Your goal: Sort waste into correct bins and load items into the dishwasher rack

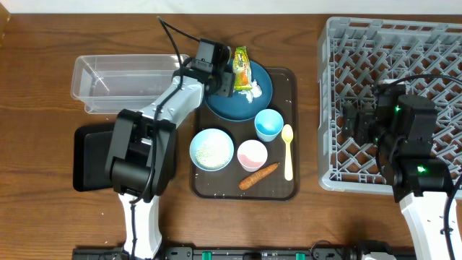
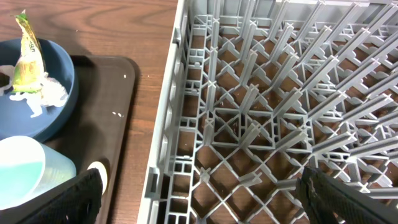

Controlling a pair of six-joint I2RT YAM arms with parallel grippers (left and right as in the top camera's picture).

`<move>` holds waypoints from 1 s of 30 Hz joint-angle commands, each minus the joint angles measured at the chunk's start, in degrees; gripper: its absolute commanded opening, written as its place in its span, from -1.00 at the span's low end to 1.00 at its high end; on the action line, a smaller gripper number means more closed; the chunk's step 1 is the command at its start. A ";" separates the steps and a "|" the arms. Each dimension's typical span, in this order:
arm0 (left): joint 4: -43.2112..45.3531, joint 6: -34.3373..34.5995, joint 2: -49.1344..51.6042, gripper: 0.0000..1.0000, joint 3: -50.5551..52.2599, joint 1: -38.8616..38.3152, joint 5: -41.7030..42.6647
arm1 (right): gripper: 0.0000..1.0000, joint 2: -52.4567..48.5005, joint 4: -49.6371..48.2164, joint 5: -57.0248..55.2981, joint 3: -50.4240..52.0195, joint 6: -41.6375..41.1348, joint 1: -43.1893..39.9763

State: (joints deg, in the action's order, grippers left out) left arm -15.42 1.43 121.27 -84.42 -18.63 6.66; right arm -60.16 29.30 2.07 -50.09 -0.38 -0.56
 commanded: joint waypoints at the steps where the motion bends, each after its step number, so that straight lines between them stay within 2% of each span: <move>1: -0.31 -0.57 1.36 0.23 -0.02 -1.25 -0.28 | 0.99 0.15 -0.07 -0.15 -1.11 0.15 -0.55; 6: -0.52 -0.57 2.84 0.19 -0.02 -1.60 -2.05 | 0.98 0.15 -0.07 -0.15 -1.11 0.17 -0.55; 15: -0.52 -0.57 2.05 -0.42 -0.04 -1.60 -3.23 | 0.98 0.15 0.09 -0.15 -1.11 0.15 -0.55; 19: -0.63 -0.57 -1.33 -0.60 -0.04 -1.53 -4.76 | 0.98 0.15 0.09 -0.15 -1.11 0.17 -0.55; 30: -7.56 -0.57 -15.28 -0.62 -0.04 -0.02 -7.04 | 0.98 0.15 0.11 -0.15 -1.11 0.17 -0.55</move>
State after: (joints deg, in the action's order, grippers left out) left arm -21.39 1.26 109.47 -84.23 -19.90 2.39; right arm -60.16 29.34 2.07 -50.09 -0.38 -0.56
